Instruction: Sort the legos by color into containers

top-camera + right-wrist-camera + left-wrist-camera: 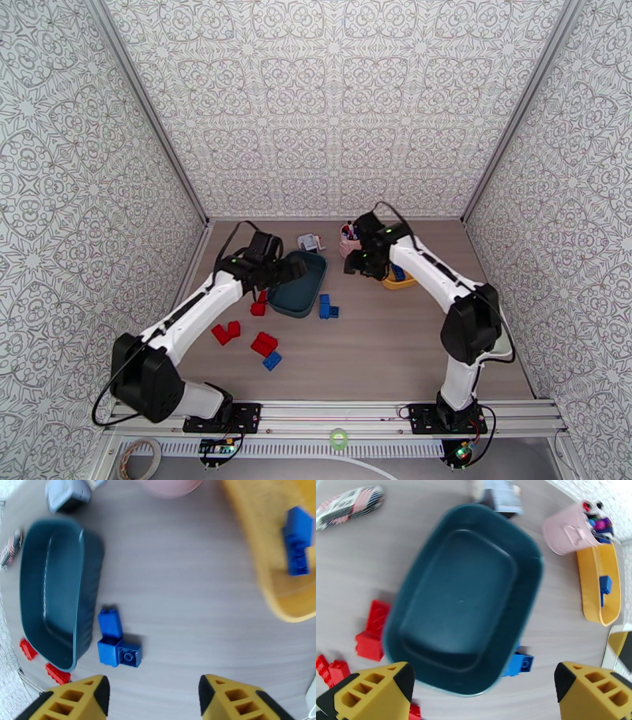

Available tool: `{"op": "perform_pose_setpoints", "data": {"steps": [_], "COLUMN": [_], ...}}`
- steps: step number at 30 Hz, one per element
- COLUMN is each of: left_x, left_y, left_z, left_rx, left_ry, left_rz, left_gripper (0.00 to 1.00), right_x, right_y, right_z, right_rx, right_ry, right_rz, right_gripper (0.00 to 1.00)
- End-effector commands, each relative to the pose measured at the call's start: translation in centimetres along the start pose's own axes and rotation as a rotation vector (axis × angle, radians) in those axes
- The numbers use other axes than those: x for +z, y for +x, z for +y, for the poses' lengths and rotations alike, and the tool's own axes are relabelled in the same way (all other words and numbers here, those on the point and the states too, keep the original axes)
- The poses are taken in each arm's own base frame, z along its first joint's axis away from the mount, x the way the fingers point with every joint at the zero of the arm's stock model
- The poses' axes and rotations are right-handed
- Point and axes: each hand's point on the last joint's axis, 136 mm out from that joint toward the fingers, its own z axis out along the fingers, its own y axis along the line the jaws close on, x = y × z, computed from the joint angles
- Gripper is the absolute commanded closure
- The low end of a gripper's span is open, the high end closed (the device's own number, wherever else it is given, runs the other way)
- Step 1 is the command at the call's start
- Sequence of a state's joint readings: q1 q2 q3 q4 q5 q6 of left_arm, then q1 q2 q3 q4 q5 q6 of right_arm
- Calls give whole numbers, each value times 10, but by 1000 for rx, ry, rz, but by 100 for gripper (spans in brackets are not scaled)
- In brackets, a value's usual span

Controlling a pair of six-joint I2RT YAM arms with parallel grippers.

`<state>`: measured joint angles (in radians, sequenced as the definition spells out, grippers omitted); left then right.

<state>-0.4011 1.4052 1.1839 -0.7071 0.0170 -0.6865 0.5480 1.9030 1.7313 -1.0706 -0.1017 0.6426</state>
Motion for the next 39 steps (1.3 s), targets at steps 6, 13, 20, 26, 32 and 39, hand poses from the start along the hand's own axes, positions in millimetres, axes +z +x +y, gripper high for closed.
{"op": "perform_pose_setpoints", "data": {"steps": [6,13,20,26,32,39], "left_x": [-20,-30,-33,-29,-28,-30], "left_y": [17,31,36,35,34,38], "left_z": [14,26,31,28,25,23], "left_rx": [-51,-62,-67,-63,-57,-47], "left_ry": [21,13,13,26,34,37], "left_rz": [-21,-20,-16,-8,-6,3], "left_gripper": [1,1,1,1,1,1], "right_x": [75,100,114,113,114,118], "right_y": [26,35,63,79,93,90], "right_z": [19,24,25,27,25,20], "right_rx": [53,34,-6,-27,-32,-24], "right_ry": [28,56,98,107,122,146], "right_rz": [140,189,227,233,238,225], "right_gripper": [44,45,46,46,46,49]}}
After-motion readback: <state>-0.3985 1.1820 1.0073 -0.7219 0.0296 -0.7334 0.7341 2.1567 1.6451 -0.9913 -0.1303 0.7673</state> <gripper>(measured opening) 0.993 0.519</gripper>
